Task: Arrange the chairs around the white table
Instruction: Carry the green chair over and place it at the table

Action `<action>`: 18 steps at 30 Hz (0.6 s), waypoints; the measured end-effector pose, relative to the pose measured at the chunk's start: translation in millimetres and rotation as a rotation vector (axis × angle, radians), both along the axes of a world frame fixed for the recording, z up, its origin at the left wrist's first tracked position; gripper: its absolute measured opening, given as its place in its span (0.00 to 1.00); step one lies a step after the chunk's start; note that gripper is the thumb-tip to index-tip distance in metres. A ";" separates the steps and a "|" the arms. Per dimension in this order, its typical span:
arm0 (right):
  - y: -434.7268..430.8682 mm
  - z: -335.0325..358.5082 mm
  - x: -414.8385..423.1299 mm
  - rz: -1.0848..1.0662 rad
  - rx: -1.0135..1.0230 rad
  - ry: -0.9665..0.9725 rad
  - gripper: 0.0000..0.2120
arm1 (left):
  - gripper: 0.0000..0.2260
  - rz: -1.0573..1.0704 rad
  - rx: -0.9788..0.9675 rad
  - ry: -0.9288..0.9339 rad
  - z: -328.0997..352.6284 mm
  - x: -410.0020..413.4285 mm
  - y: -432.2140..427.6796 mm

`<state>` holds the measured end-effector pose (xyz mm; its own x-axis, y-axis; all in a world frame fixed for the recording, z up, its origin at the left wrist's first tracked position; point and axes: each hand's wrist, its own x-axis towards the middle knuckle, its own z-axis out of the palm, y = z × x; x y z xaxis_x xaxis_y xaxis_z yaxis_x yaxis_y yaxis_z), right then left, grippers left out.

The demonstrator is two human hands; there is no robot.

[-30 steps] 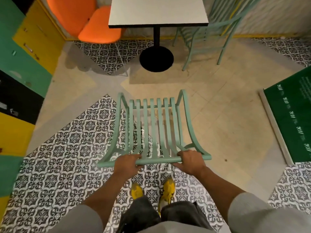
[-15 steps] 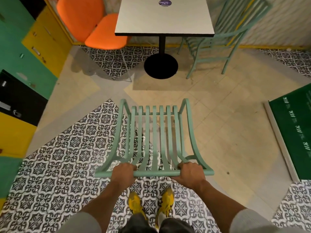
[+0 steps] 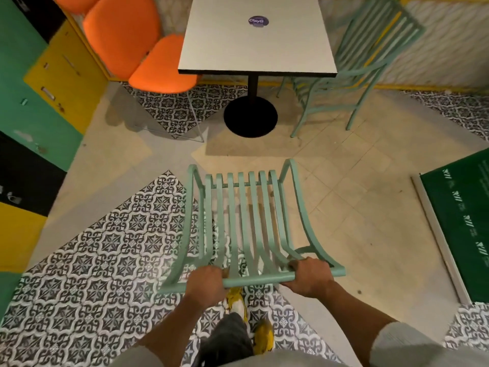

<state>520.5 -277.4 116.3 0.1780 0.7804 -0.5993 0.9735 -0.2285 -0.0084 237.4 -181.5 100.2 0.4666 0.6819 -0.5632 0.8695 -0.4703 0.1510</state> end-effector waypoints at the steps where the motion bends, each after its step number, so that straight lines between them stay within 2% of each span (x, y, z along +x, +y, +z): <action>1: 9.1 2.9 8.1 -0.015 -0.007 0.002 0.35 | 0.16 -0.034 -0.006 -0.013 0.1 8.3 7.3; 7: 68.4 12.3 50.4 -0.066 -0.013 -0.010 0.36 | 0.15 -0.072 0.036 -0.009 -0.8 52.6 56.8; 13: 138.2 8.6 52.1 -0.081 -0.019 -0.023 0.37 | 0.21 -0.091 0.061 0.005 -1.8 60.4 144.4; 18: 196.5 -0.8 68.2 -0.064 -0.008 -0.001 0.35 | 0.22 -0.074 0.052 -0.031 -4.3 68.8 210.8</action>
